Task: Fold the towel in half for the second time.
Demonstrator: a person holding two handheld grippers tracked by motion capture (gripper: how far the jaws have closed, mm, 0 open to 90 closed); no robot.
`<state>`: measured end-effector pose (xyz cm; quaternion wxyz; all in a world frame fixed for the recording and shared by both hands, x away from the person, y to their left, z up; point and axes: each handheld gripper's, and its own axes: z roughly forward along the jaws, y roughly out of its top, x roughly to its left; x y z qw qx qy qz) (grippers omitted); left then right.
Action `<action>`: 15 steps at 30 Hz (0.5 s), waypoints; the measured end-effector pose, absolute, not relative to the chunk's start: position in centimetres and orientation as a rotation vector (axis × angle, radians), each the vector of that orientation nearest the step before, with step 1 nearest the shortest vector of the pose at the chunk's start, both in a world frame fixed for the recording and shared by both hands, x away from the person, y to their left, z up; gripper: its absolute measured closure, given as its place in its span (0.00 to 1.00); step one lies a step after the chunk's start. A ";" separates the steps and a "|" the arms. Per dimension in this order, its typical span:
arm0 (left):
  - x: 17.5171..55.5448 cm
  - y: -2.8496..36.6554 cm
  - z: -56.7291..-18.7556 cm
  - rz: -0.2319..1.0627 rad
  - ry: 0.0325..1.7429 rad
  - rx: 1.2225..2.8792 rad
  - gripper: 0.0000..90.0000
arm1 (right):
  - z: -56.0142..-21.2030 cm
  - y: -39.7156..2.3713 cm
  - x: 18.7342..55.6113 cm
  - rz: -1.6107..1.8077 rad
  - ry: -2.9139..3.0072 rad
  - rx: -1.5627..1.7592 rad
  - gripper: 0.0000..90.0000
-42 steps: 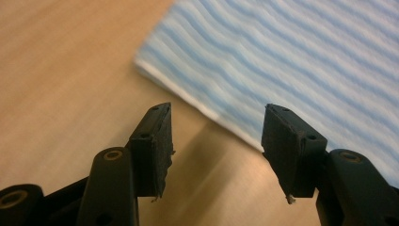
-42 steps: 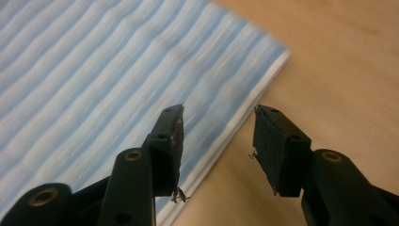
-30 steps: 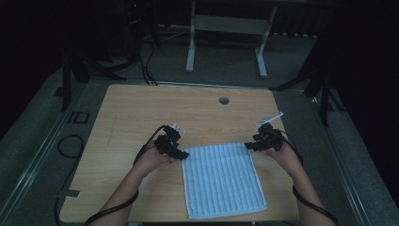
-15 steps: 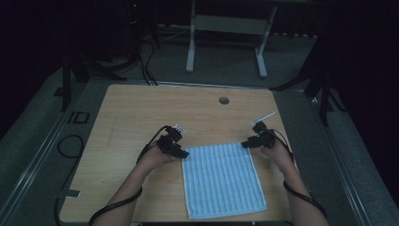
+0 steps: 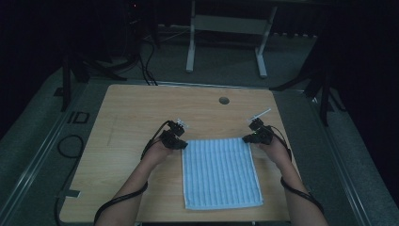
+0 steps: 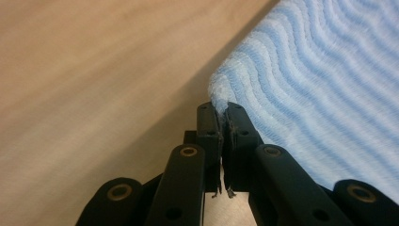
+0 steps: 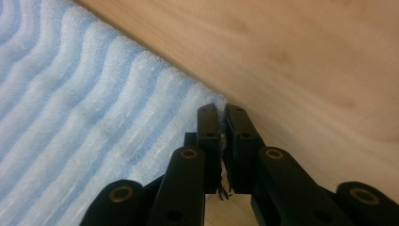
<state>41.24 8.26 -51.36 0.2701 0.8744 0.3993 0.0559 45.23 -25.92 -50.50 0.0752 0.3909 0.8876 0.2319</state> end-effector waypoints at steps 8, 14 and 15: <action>39.7 9.0 -47.5 0.196 0.998 2.315 0.95 | -46.7 -26.0 43.4 0.774 2.577 1.065 0.95; 35.8 9.3 -45.7 0.208 0.873 2.301 0.95 | -43.8 -26.8 38.8 0.898 2.527 0.942 0.95; 35.0 9.3 -45.5 0.195 0.864 2.291 0.95 | -43.6 -27.0 37.8 0.907 2.524 0.929 0.95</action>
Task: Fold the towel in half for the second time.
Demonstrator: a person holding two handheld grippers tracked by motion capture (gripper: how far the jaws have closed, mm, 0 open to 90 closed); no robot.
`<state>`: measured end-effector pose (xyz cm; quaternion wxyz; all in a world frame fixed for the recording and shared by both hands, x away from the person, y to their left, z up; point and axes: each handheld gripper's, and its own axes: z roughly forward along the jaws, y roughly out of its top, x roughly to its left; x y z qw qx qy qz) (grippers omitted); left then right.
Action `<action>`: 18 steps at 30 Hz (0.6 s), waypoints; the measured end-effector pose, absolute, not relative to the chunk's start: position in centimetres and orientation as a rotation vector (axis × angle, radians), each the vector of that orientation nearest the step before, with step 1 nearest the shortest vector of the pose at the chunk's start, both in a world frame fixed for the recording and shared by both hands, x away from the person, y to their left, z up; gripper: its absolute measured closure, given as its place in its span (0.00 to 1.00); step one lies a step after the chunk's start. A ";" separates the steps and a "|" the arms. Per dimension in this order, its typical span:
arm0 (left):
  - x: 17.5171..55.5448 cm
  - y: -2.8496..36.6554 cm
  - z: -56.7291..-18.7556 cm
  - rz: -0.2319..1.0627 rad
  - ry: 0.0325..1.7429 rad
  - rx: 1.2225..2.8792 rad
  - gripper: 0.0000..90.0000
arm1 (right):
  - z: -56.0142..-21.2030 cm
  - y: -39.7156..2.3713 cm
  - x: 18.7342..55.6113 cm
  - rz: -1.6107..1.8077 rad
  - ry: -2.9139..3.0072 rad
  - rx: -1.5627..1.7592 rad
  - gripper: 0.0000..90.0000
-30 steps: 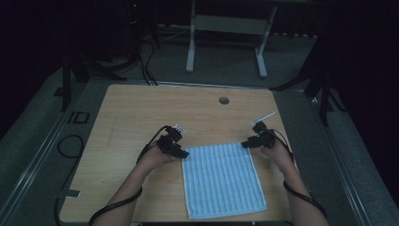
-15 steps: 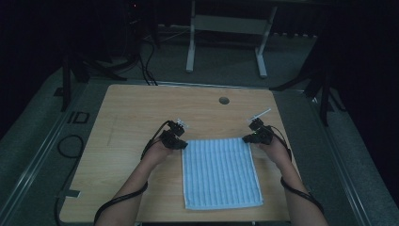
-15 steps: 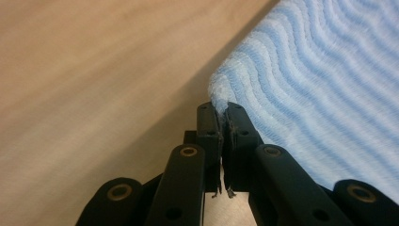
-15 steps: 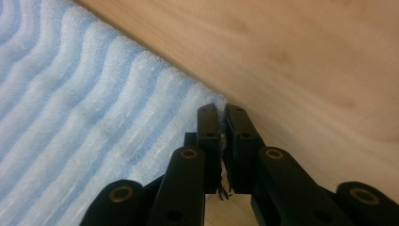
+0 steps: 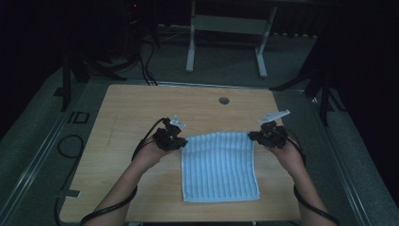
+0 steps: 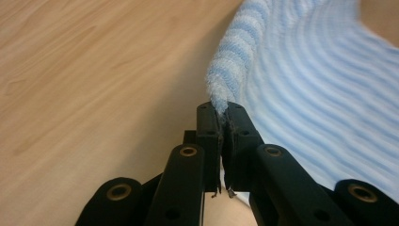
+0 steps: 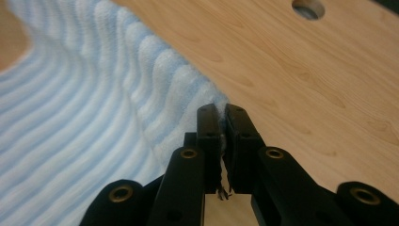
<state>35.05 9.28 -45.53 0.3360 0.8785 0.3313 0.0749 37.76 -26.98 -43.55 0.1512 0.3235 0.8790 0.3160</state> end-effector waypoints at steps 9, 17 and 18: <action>28.1 8.5 -45.3 0.187 0.706 2.320 0.95 | -44.0 -29.4 29.6 0.988 2.493 0.875 0.94; 24.1 7.2 -47.0 0.080 0.618 2.396 0.94 | -47.0 -31.1 24.5 1.001 2.553 0.923 0.93; 24.1 7.2 -47.0 0.080 0.618 2.396 0.92 | -47.2 -31.3 24.0 1.002 2.561 0.930 0.93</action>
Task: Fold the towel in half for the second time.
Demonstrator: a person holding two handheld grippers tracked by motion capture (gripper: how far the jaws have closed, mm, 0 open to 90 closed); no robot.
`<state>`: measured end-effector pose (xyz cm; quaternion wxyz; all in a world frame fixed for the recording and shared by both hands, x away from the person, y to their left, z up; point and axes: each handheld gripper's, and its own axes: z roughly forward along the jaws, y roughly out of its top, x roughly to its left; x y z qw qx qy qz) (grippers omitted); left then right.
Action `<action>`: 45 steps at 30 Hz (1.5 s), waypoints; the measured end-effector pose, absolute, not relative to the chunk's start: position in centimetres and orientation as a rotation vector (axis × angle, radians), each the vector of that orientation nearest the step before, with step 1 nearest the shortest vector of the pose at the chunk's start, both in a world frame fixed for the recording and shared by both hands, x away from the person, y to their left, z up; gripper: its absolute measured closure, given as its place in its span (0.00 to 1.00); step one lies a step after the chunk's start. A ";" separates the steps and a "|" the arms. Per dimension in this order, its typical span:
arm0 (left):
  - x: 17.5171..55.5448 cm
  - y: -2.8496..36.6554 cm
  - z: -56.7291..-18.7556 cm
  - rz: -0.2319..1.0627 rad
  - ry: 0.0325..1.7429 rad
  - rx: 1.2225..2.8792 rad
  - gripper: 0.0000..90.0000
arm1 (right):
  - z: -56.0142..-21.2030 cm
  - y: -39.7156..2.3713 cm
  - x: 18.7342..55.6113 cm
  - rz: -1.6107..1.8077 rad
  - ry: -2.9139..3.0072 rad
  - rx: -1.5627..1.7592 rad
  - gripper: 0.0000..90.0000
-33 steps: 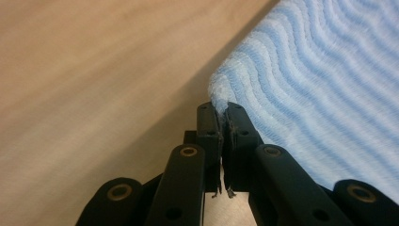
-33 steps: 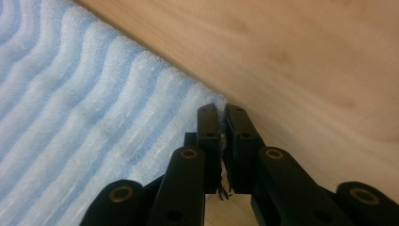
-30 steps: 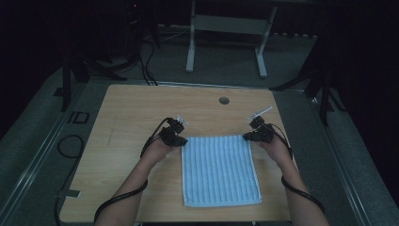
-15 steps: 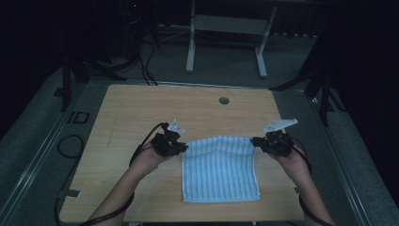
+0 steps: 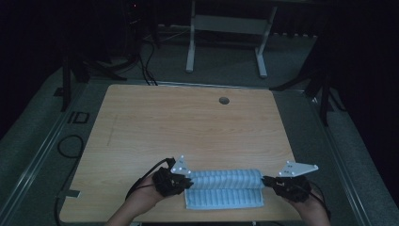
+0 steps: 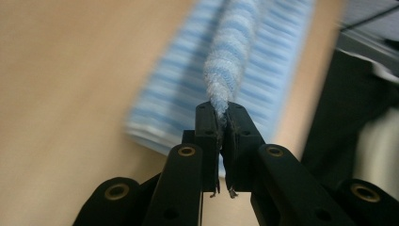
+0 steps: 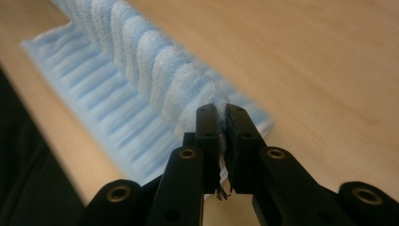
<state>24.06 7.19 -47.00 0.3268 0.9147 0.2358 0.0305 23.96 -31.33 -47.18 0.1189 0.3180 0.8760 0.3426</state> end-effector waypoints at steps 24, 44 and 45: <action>26.4 5.2 -53.0 -0.011 0.685 2.471 0.58 | -53.0 -27.9 27.0 0.825 2.710 0.930 0.64; 36.8 10.9 -52.8 0.076 0.834 2.458 0.58 | -53.0 -21.6 38.0 0.828 2.692 0.977 0.60; 37.3 11.2 -52.8 0.079 0.840 2.463 0.58 | -53.0 -21.3 38.5 0.826 2.693 0.979 0.60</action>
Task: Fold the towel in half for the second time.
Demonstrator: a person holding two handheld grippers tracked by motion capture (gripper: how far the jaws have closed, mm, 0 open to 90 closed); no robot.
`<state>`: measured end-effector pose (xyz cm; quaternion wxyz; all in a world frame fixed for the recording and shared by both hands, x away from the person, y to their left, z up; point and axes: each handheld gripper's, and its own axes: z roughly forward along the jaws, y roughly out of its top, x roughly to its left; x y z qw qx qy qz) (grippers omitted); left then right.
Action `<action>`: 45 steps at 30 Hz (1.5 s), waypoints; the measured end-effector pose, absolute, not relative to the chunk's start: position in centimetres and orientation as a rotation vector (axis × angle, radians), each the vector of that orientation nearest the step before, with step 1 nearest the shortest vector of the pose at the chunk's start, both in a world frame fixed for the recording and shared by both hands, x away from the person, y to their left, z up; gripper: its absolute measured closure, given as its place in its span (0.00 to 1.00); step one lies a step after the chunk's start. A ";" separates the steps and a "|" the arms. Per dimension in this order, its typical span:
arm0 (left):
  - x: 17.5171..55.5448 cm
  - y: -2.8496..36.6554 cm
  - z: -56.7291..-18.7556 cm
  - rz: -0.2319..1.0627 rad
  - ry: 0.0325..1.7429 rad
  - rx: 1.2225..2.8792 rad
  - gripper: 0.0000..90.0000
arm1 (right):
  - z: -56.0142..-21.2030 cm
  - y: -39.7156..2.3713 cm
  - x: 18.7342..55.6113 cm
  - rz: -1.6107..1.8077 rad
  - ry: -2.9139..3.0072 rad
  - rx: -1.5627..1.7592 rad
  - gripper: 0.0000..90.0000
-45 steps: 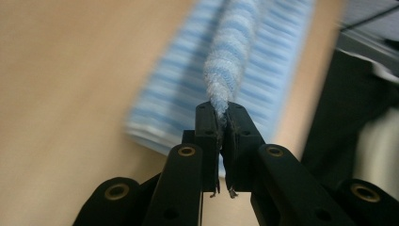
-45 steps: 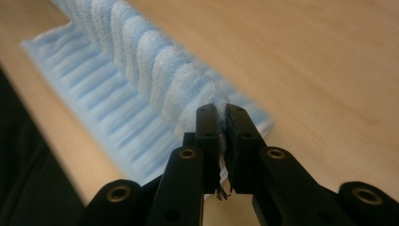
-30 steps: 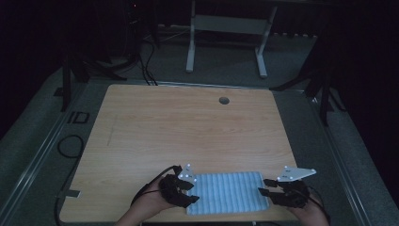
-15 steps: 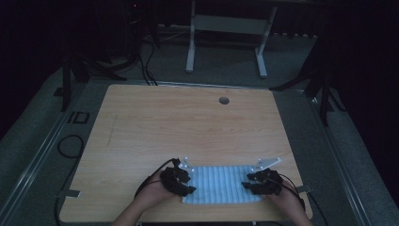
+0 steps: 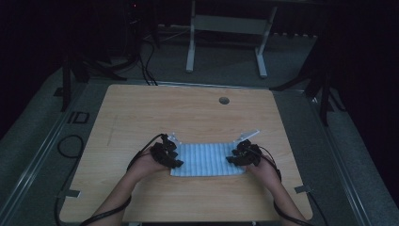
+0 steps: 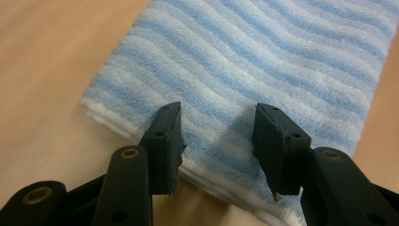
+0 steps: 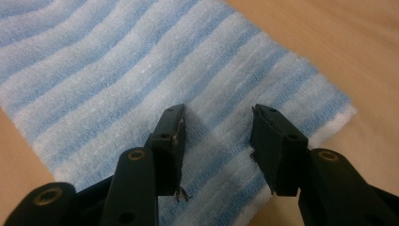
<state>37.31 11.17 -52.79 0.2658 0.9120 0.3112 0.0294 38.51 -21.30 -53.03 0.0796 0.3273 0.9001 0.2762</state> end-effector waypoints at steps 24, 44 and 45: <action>41.0 14.3 -51.4 0.116 0.978 2.363 0.44 | -52.9 -17.0 43.5 0.914 2.743 0.961 0.27; 33.9 18.7 -53.0 0.268 1.058 2.190 0.02 | -51.9 -23.5 38.7 1.057 2.525 0.985 0.14; 33.6 19.0 -53.1 0.279 1.072 2.188 0.02 | -52.0 -24.0 38.4 1.056 2.511 0.982 0.14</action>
